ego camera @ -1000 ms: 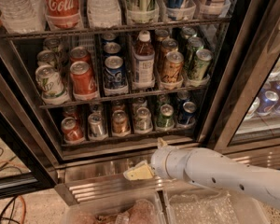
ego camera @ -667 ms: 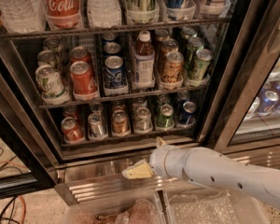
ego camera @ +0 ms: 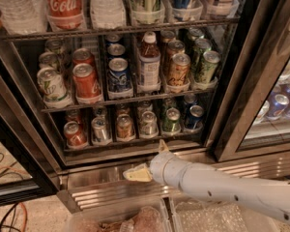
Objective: Pick 7up can from bottom shelf of fridge
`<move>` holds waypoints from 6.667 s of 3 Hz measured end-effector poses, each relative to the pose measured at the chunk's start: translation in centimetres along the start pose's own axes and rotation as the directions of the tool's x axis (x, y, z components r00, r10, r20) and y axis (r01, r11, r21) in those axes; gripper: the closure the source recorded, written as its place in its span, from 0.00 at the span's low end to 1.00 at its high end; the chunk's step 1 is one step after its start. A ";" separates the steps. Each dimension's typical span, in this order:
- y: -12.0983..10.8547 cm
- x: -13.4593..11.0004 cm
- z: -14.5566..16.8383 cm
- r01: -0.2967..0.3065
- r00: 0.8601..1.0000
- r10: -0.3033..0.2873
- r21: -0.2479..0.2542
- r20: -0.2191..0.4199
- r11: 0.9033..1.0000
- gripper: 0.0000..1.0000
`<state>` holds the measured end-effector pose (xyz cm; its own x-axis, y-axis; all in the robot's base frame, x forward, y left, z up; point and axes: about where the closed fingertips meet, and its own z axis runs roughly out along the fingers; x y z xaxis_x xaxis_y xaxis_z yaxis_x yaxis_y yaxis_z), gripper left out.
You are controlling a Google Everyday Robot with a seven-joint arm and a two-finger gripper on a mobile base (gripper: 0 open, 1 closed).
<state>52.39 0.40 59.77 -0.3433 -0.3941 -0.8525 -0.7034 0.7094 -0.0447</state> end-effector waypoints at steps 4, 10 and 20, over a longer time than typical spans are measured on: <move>-5.0 -2.0 2.8 -0.124 0.945 0.037 0.248 0.325 0.961 0.00; -6.0 -2.6 6.2 -0.191 0.909 0.062 0.281 0.413 0.940 0.00; -10.8 -4.4 8.0 -0.215 0.880 -0.025 0.445 0.474 0.869 0.46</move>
Offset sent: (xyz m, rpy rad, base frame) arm 0.0459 -0.0040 -0.0004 0.0561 -0.3157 -0.2107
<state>66.46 -0.85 59.84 0.0104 -0.0875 -0.9961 -0.2603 0.9616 -0.0872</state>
